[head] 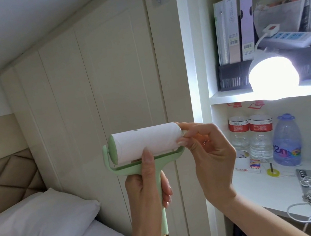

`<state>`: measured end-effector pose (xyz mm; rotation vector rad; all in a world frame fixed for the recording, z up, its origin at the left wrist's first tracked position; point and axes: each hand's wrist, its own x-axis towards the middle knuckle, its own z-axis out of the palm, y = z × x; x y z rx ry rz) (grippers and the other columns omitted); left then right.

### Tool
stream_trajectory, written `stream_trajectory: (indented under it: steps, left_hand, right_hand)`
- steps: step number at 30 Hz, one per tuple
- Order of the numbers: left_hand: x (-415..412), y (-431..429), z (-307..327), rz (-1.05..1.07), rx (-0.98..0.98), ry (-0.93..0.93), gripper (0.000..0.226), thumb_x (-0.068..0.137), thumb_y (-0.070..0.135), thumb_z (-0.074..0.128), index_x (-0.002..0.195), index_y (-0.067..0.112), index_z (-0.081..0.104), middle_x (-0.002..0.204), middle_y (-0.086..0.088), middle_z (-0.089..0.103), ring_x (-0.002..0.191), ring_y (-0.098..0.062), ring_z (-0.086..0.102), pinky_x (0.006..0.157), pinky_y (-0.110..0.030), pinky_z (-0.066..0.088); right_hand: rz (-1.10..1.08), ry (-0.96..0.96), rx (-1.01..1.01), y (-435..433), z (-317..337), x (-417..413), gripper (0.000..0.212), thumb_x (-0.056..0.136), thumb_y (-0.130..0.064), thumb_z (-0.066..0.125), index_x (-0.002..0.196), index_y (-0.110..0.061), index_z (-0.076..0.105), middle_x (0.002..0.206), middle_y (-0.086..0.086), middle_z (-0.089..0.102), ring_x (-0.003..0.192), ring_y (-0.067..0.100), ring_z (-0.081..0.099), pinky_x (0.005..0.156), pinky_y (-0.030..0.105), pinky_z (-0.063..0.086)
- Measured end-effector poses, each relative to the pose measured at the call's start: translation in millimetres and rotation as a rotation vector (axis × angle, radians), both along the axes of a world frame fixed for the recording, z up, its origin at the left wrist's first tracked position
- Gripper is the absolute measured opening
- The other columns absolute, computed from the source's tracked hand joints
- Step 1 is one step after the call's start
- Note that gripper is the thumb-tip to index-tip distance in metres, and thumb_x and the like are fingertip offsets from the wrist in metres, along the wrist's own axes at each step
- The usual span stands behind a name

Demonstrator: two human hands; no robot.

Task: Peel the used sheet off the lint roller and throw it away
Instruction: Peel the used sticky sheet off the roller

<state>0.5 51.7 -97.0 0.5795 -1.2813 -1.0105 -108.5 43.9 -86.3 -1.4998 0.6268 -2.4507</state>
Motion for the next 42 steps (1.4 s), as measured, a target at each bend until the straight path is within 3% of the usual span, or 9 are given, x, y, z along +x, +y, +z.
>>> stream_trajectory:
  steps: [3, 9, 13, 20, 26, 35, 39, 42]
  left_hand:
    - [0.5, 1.0, 0.3, -0.006, -0.015, 0.006, 0.049, 0.070, 0.064, 0.046, 0.051, 0.019, 0.053, 0.031, -0.002, 0.039, 0.026, -0.011, 0.032, 0.032, -0.016, 0.026]
    - [-0.4, 3.3, -0.5, -0.012, -0.039, 0.017, 0.056, 0.067, 0.073, 0.050, 0.049, 0.021, 0.053, 0.031, -0.001, 0.038, 0.026, -0.012, 0.031, 0.033, -0.015, 0.026]
    - [1.1, 3.8, -0.6, -0.019, -0.050, 0.022, 0.061, 0.063, 0.077, 0.051, 0.045, 0.019, 0.054, 0.031, -0.002, 0.038, 0.026, -0.013, 0.032, 0.033, -0.015, 0.027]
    - [0.8, 7.9, 1.8, -0.016, -0.075, -0.007, 0.069, 0.063, 0.077, 0.050, 0.035, 0.015, 0.051, 0.029, -0.001, 0.037, 0.026, -0.014, 0.031, 0.034, -0.016, 0.028]
    - [3.7, 8.3, 3.0, -0.006, -0.086, -0.009, 0.069, 0.062, 0.078, 0.051, 0.036, 0.014, 0.051, 0.028, 0.000, 0.036, 0.026, -0.016, 0.030, 0.033, -0.018, 0.028]
    - [2.0, 11.0, 4.4, 0.022, -0.086, -0.020, 0.072, 0.060, 0.080, 0.050, 0.034, 0.014, 0.047, 0.028, 0.000, 0.036, 0.026, -0.015, 0.032, 0.034, -0.018, 0.029]
    - [3.6, 11.7, 10.2, 0.004, -0.075, 0.009, 0.065, 0.066, 0.076, 0.048, 0.040, 0.016, 0.052, 0.029, -0.002, 0.037, 0.026, -0.015, 0.031, 0.033, -0.017, 0.028]
    - [4.0, 9.9, 13.7, -0.019, -0.036, 0.015, 0.062, 0.079, 0.067, 0.042, 0.044, 0.017, 0.053, 0.032, -0.005, 0.039, 0.027, -0.014, 0.032, 0.032, -0.017, 0.027]
  right_hand:
    - [-0.033, 0.018, 0.014, 2.7, 2.1, -2.1, 0.042, 0.071, 0.003, 0.069, 0.076, -0.038, 0.070, 0.076, -0.017, 0.073, 0.063, 0.003, 0.063, 0.064, 0.017, 0.051]
    - [-0.013, 0.007, -0.010, 5.0, 0.9, -2.3, 0.034, 0.072, 0.012, 0.067, 0.072, -0.021, 0.068, 0.080, -0.011, 0.076, 0.072, 0.009, 0.068, 0.067, 0.020, 0.052]
    - [-0.035, 0.045, 0.005, 7.2, 4.2, -3.5, 0.037, 0.072, 0.002, 0.068, 0.076, -0.035, 0.069, 0.076, -0.016, 0.073, 0.065, 0.006, 0.064, 0.066, 0.018, 0.051]
    - [-0.038, 0.043, -0.052, 12.1, 4.9, -3.0, 0.021, 0.072, -0.007, 0.069, 0.073, -0.028, 0.068, 0.083, -0.011, 0.076, 0.076, 0.012, 0.070, 0.070, 0.025, 0.054]
    - [-0.109, 0.141, 0.015, 17.0, 10.4, -6.4, 0.022, 0.071, -0.018, 0.069, 0.080, -0.039, 0.070, 0.073, -0.017, 0.072, 0.064, 0.007, 0.064, 0.065, 0.023, 0.052]
    - [-0.066, 0.080, -0.080, 14.6, 7.2, -4.9, 0.023, 0.071, -0.009, 0.069, 0.074, -0.032, 0.068, 0.083, -0.013, 0.076, 0.076, 0.011, 0.070, 0.070, 0.027, 0.055]
    - [-0.052, 0.156, -0.036, 15.4, 11.3, -7.3, 0.027, 0.070, -0.022, 0.074, 0.090, -0.037, 0.066, 0.084, -0.008, 0.072, 0.068, 0.010, 0.064, 0.066, 0.028, 0.053]
    - [-0.048, 0.303, 0.005, 12.0, 12.0, -8.6, 0.039, 0.069, -0.021, 0.076, 0.105, -0.026, 0.061, 0.100, -0.002, 0.069, 0.080, 0.013, 0.064, 0.070, 0.030, 0.054]
